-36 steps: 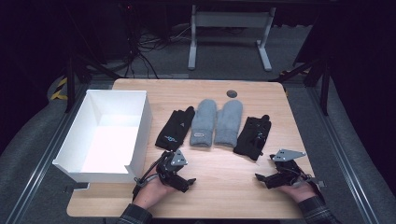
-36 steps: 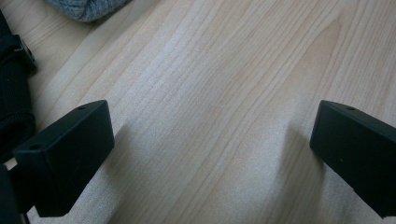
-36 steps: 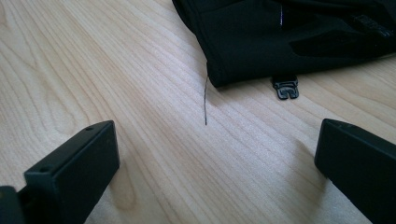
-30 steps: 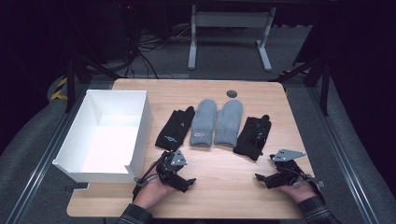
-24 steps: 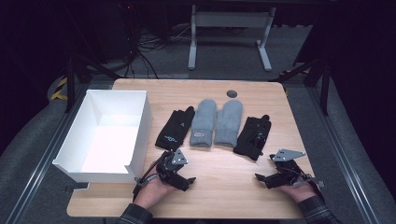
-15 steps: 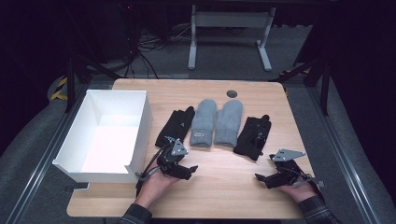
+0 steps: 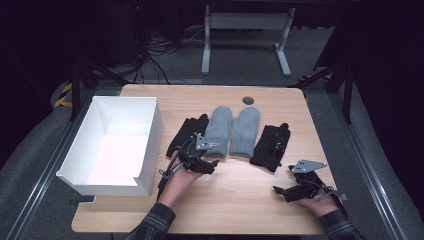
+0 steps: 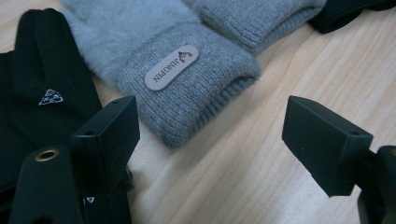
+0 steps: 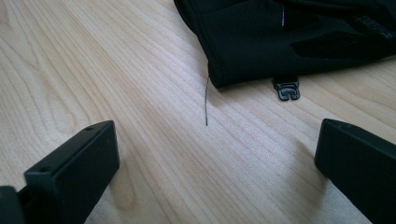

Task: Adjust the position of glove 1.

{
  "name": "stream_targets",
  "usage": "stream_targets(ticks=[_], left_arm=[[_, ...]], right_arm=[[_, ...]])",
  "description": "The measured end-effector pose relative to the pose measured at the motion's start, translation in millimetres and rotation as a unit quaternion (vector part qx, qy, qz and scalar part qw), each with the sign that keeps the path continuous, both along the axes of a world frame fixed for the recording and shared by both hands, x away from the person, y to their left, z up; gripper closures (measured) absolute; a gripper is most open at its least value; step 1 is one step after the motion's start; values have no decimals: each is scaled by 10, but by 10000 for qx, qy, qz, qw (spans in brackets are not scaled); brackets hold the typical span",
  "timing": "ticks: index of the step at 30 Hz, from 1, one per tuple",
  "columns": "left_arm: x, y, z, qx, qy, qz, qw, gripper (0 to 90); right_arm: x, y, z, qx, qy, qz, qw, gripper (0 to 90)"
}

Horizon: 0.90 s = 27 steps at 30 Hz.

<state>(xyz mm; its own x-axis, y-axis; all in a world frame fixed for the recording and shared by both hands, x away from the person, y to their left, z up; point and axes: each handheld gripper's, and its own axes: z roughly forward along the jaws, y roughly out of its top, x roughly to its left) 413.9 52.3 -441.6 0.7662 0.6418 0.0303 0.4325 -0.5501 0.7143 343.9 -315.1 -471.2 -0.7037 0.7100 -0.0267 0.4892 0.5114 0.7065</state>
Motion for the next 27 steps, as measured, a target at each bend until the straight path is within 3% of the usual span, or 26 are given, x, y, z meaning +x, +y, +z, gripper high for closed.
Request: stream_targets(ticks=[6, 12, 18, 21, 27], left_arm=[[122, -27, -25, 32, -17, 110, 9999, 240], [202, 7, -107, 97, 145, 231, 9996, 310], [234, 21, -125, 138, 328, 318, 9989, 555], [230, 49, -100, 115, 343, 367, 9987, 740], [174, 86, -50, 195, 374, 388, 9984, 784]], right_arm=[[1, 0, 0, 2, -2, 4, 10000, 0], [1, -1, 0, 1, -2, 5, 10000, 0], [1, -1, 0, 0, -1, 6, 10000, 0], [1, -1, 0, 0, -1, 6, 10000, 0], [1, -1, 0, 1, -1, 6, 10000, 0]])
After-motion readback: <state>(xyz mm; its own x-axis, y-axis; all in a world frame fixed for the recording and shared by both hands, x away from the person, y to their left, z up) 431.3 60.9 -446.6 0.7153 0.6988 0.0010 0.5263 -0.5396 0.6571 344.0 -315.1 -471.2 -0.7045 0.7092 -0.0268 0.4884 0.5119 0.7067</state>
